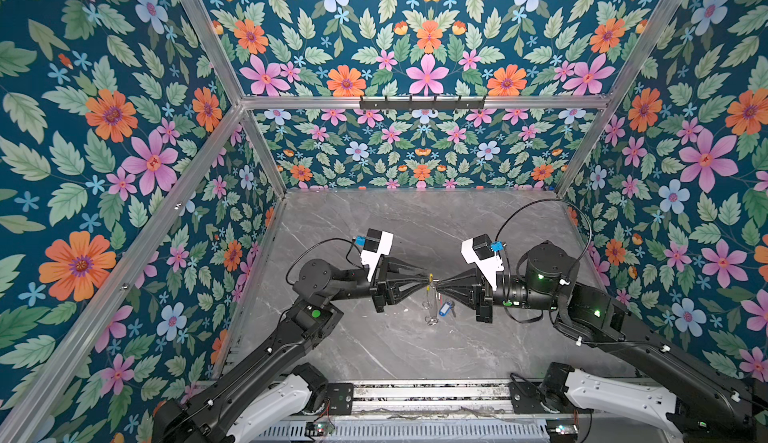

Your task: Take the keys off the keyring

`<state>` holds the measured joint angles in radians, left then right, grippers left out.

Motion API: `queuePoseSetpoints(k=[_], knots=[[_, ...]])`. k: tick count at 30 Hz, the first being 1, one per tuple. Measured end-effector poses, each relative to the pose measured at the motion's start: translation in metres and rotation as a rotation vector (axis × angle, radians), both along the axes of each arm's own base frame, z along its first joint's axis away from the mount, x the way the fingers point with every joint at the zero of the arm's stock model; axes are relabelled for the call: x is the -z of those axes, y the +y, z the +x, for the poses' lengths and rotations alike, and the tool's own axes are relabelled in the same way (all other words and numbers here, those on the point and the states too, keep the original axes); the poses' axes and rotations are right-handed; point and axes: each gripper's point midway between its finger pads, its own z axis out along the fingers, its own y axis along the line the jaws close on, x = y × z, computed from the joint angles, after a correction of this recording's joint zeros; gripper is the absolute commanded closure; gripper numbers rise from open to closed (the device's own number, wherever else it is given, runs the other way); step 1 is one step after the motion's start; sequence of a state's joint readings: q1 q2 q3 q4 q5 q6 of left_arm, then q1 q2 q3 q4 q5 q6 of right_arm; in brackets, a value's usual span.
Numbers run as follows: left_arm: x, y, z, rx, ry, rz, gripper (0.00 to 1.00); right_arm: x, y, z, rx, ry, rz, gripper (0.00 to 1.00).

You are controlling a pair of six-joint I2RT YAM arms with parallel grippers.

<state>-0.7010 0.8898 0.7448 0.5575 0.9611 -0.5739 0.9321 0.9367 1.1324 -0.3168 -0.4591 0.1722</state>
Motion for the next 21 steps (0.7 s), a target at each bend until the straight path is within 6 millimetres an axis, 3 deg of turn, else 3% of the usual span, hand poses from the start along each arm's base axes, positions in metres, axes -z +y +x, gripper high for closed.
queuePoseSetpoints(k=[7,21], knots=[[0.016,-0.01,0.009,-0.007,0.027,0.174,0.7,0.022,-0.003,0.002,0.001,0.057,-0.192,1.0],[0.04,-0.014,0.004,0.074,0.07,0.325,0.67,0.033,-0.009,0.003,-0.01,0.084,-0.355,1.0]])
